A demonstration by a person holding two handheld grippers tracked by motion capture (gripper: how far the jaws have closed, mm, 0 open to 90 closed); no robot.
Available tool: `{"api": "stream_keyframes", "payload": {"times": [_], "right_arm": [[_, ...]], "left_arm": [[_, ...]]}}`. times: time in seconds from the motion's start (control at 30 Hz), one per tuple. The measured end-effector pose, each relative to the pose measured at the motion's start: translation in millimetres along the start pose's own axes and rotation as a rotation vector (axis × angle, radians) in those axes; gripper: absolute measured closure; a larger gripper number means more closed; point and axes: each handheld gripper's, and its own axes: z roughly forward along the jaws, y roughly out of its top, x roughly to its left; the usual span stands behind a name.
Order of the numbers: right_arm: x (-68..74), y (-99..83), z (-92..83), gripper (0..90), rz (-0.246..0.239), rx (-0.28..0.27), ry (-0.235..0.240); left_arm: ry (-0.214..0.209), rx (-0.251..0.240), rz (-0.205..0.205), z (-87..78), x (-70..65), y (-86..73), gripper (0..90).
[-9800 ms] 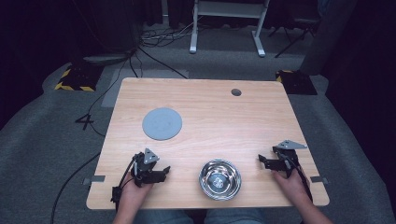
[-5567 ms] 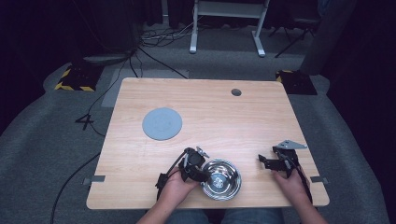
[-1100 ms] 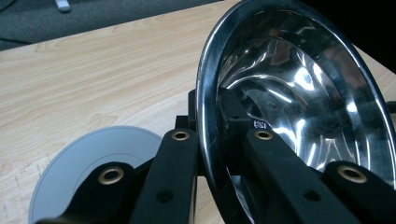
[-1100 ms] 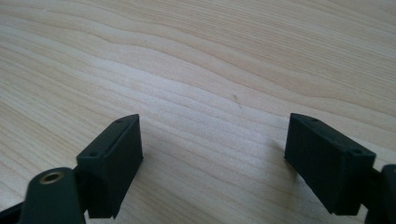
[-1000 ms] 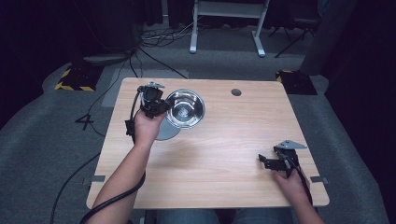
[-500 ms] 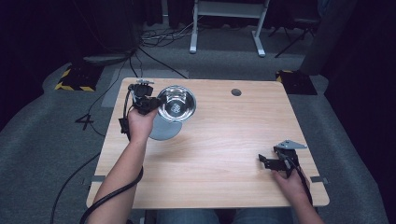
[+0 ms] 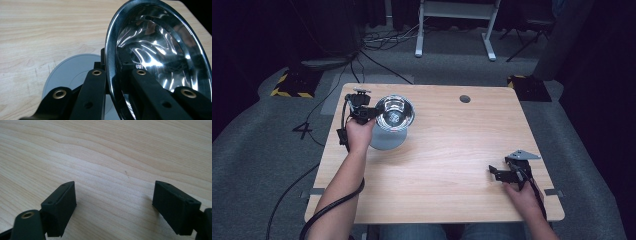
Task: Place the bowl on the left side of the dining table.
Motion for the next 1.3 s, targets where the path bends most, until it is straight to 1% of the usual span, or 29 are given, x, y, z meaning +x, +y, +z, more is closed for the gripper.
{"api": "stream_keyframes", "payload": {"times": [0.07, 0.13, 0.17, 0.2, 0.23, 0.27, 0.3, 0.33, 0.37, 0.4, 0.43, 0.47, 0.63, 0.7, 0.73, 0.77, 0.8, 0.87, 0.9, 0.93, 1.0, 1.03, 1.17, 1.2, 1.3], "right_arm": [[0.1, 0.0, 0.0, 19.2, 0.001, 0.0, 0.0], [0.1, 0.0, 0.0, 19.2, 0.001, 0.0, 0.0], [0.2, 0.0, 0.0, 19.2, 0.002, 0.0, 0.0], [0.2, 0.0, 0.0, 19.2, 0.002, 0.0, 0.0], [0.0, 0.0, 0.0, 19.2, 0.0, 0.0, 0.0], [0.1, 0.0, 0.0, 19.2, 0.001, 0.0, 0.0], [0.3, 0.1, -0.1, 19.2, 0.003, 0.001, 0.0], [0.3, 0.1, -0.1, 19.2, 0.003, 0.001, 0.0], [0.2, 0.0, 0.0, 19.2, 0.002, 0.0, 0.0], [0.1, 0.0, 0.0, 19.3, 0.001, 0.0, 0.0], [0.0, 0.0, 0.0, 19.3, 0.0, 0.0, 0.0], [0.3, 0.1, -0.1, 19.2, 0.002, 0.001, 0.001], [0.2, 0.1, -0.1, 19.2, 0.002, 0.001, 0.001], [0.0, 0.0, 0.0, 19.2, 0.001, 0.0, 0.0], [0.1, 0.0, 0.0, 19.2, 0.002, 0.0, 0.001], [0.0, 0.0, 0.0, 19.2, 0.0, 0.0, 0.0], [0.2, 0.0, 0.0, 19.2, 0.002, 0.0, 0.0], [0.1, 0.0, 0.0, 19.2, 0.001, 0.0, 0.001], [0.3, 0.1, 0.0, 19.2, 0.003, 0.0, 0.001], [0.4, 0.1, -0.1, 19.2, 0.004, 0.001, 0.001], [0.0, 0.0, 0.0, 19.2, 0.0, 0.0, 0.0], [0.4, 0.1, -0.1, 19.2, 0.004, 0.001, 0.001], [0.3, 0.1, -0.1, 19.2, 0.002, 0.0, 0.001], [0.0, 0.0, 0.0, 19.2, 0.0, 0.0, 0.0], [0.2, 0.1, 0.0, 19.2, 0.002, 0.0, 0.001]], "left_arm": [[0.015, 0.007, -0.002, 2.2, 4.9, -1.4, 86.0], [0.021, 0.022, -0.016, 4.7, 10.7, -4.1, 86.0], [0.038, 0.025, -0.027, 6.9, 15.7, -6.5, 86.0], [0.038, 0.025, -0.027, 6.9, 15.7, -6.5, 86.0], [0.037, 0.031, -0.04, 8.1, 18.4, -8.0, 86.0], [0.034, 0.032, -0.063, 9.8, 21.3, -10.3, 86.0], [0.041, 0.039, -0.074, 11.3, 26.7, -12.9, 85.9], [0.041, 0.039, -0.074, 11.3, 26.7, -12.9, 85.9], [0.047, 0.041, -0.081, 12.7, 30.4, -14.9, 85.9], [0.044, 0.041, -0.094, 14.1, 31.9, -16.4, 86.0], [0.051, 0.042, -0.094, 15.0, 34.9, -17.7, 86.0], [0.052, 0.048, -0.106, 15.8, 36.9, -19.3, 86.0], [0.059, 0.063, -0.136, 23.4, 45.8, -25.9, 86.0], [0.06, 0.068, -0.138, 24.7, 46.5, -26.8, 86.0], [0.058, 0.073, -0.15, 26.2, 46.6, -27.6, 85.9], [0.055, 0.083, -0.135, 27.1, 47.8, -28.4, 85.9], [0.053, 0.083, -0.153, 28.7, 47.3, -29.1, 85.9], [0.05, 0.087, -0.155, 31.2, 48.0, -30.6, 85.9], [0.057, 0.087, -0.16, 31.9, 48.1, -30.9, 85.9], [0.046, 0.102, -0.156, 32.1, 48.9, -31.4, 86.0], [0.051, 0.106, -0.158, 34.2, 48.7, -32.7, 85.9], [0.058, 0.116, -0.138, 34.8, 50.0, -33.4, 85.9], [0.061, 0.099, -0.179, 39.1, 50.6, -35.2, 85.9], [0.061, 0.113, -0.165, 38.6, 52.2, -35.1, 85.9], [0.057, 0.121, -0.163, 39.7, 52.5, -35.0, 85.9]]}}
